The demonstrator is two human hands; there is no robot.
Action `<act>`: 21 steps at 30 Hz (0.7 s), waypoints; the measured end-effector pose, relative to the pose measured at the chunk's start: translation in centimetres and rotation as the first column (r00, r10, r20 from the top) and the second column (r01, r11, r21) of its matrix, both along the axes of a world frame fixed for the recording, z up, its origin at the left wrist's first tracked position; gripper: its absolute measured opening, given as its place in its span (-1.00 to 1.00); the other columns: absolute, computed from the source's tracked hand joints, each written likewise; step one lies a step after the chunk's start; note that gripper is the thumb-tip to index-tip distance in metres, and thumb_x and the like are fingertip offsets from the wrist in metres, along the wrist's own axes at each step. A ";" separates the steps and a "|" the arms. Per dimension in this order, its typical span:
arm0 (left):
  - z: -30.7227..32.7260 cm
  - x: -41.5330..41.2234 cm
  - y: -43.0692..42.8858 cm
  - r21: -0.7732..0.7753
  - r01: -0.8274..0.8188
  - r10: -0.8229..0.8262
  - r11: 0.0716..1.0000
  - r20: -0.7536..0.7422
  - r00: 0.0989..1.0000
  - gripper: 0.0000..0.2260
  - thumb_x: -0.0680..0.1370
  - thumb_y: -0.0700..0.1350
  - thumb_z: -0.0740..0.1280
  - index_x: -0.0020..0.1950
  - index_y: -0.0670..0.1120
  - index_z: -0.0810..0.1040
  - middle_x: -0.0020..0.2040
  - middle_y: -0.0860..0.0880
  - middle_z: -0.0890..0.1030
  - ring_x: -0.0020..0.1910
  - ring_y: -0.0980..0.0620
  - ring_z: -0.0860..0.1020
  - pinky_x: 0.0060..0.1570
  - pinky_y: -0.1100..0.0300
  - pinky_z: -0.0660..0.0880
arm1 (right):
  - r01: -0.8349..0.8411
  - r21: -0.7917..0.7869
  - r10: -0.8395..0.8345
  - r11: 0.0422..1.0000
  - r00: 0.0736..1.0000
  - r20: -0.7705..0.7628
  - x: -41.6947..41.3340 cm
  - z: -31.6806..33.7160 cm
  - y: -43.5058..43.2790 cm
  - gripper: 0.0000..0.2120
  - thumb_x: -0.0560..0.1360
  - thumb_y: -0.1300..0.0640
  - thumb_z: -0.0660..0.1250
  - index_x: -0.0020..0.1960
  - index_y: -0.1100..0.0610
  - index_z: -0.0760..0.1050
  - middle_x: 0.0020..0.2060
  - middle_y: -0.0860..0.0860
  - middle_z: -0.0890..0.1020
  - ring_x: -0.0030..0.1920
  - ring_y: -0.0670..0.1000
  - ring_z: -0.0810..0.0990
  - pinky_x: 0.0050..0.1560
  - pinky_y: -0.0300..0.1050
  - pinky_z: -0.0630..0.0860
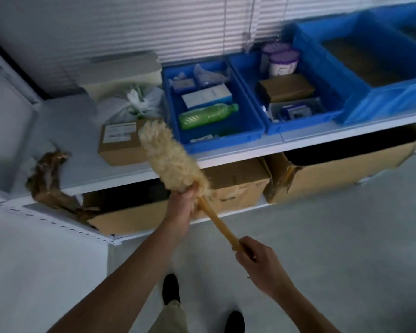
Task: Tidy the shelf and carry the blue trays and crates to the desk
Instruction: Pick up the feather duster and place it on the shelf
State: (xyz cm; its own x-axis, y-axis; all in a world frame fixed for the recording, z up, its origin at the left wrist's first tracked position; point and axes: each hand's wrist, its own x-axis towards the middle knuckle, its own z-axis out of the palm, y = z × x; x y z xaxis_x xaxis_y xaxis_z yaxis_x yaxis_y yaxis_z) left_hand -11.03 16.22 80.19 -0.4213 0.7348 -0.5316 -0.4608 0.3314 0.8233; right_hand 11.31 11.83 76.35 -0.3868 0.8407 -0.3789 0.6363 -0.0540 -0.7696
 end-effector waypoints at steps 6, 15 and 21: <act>0.8 -14.9 -2.0 -0.095 -0.160 0.156 0.983 -0.049 0.987 -0.70 0.53 -0.03 0.39 0.22 -0.12 0.55 0.06 -0.12 0.66 -0.02 -0.12 0.64 0.05 -0.07 0.60 | -0.285 0.073 0.286 0.956 0.958 -0.001 -14.0 2.5 1.7 -0.90 0.48 0.07 0.30 -0.12 0.01 0.59 -0.30 -0.05 0.58 -0.37 -0.06 0.53 -0.33 -0.06 0.57; 0.0 -34.0 -1.7 -0.139 -0.025 -0.006 0.990 -0.219 0.976 -0.71 0.53 -0.19 0.37 0.24 -0.05 0.48 0.01 -0.13 0.69 -0.06 -0.08 0.66 -0.17 0.10 0.52 | -0.346 -0.016 0.343 0.938 0.934 -0.104 -37.5 2.6 4.0 -0.83 0.50 0.04 0.36 -0.06 0.14 0.58 -0.38 -0.03 0.56 -0.43 -0.16 0.50 -0.34 -0.25 0.45; -0.7 -39.4 0.1 -0.194 0.035 -0.092 0.980 -0.295 0.951 -0.60 0.52 -0.23 0.37 0.33 0.00 0.44 0.00 -0.11 0.70 -0.03 -0.07 0.67 -0.07 0.06 0.55 | -0.279 0.033 0.280 0.960 0.959 -0.043 -47.4 3.0 6.8 -0.81 0.50 0.00 0.37 0.04 0.07 0.62 -0.34 -0.06 0.62 -0.39 -0.12 0.56 -0.34 -0.26 0.48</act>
State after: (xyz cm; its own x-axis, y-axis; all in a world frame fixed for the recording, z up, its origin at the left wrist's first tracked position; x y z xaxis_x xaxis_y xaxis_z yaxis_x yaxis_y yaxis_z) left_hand -50.48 16.28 79.51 -0.5385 0.6663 -0.5158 -0.1740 0.5110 0.8418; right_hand -36.05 18.64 79.40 -0.6247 0.7060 -0.3337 0.5865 0.1421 -0.7974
